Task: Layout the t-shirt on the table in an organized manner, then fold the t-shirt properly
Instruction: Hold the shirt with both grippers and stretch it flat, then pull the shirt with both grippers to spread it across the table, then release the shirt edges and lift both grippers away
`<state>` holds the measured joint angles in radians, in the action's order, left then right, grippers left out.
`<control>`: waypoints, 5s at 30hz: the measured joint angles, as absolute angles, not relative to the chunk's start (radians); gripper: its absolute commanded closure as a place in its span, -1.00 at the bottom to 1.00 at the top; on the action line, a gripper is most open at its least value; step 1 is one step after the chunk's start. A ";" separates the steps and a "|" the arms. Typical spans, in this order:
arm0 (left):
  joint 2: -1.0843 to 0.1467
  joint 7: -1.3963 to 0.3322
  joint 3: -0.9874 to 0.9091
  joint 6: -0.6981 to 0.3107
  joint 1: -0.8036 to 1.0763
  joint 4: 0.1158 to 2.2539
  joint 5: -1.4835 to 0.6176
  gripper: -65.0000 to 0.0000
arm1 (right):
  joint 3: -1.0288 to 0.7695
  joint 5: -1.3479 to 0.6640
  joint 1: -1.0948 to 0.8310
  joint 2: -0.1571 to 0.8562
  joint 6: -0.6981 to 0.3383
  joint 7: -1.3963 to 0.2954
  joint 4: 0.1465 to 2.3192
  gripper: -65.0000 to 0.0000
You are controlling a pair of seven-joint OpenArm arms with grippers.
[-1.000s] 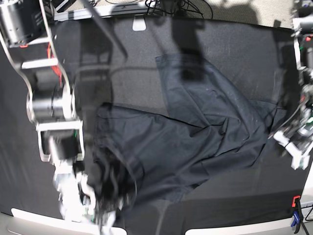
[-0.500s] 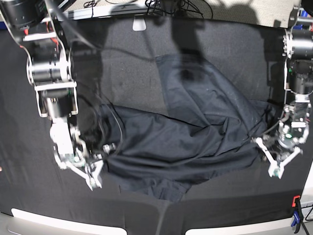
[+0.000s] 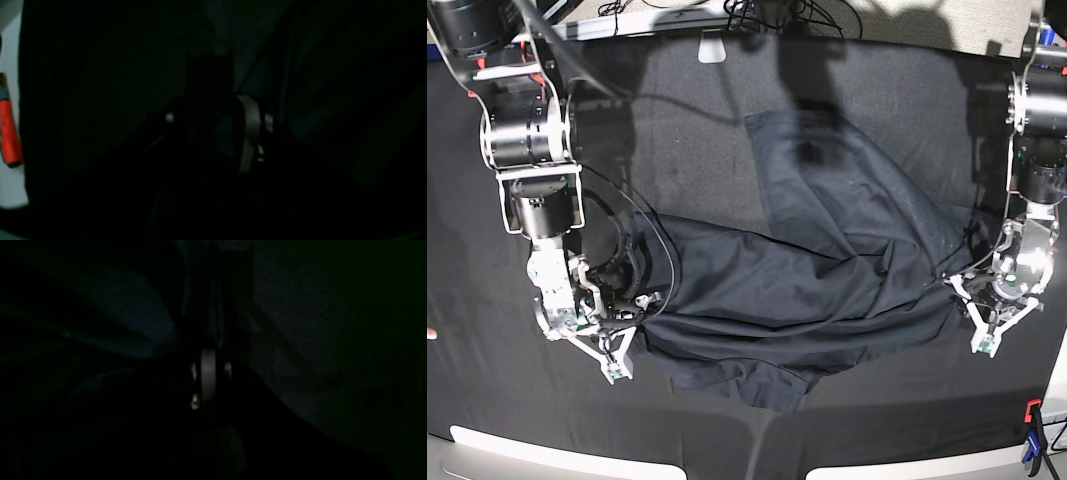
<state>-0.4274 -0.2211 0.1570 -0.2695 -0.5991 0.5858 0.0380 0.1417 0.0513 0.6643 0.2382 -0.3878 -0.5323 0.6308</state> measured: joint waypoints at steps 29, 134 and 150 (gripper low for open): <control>-0.468 -0.217 0.156 -0.396 -0.558 0.599 0.053 0.38 | 0.142 0.052 0.668 0.239 -0.387 -0.506 0.640 1.00; -0.544 -0.737 -0.466 -0.529 0.521 1.831 -0.609 1.00 | -0.638 -0.757 -0.364 0.493 -0.702 -1.128 1.925 1.00; -0.606 -0.926 -0.466 -0.532 0.576 1.834 -0.574 0.05 | -0.643 -0.679 -0.437 0.498 -0.701 -1.127 1.925 0.07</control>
<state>-0.6056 -0.9264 -0.4656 -0.5323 0.5762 1.8336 -0.5735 -0.6434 -0.6792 -0.4370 0.4984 -0.7010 -1.1275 1.9251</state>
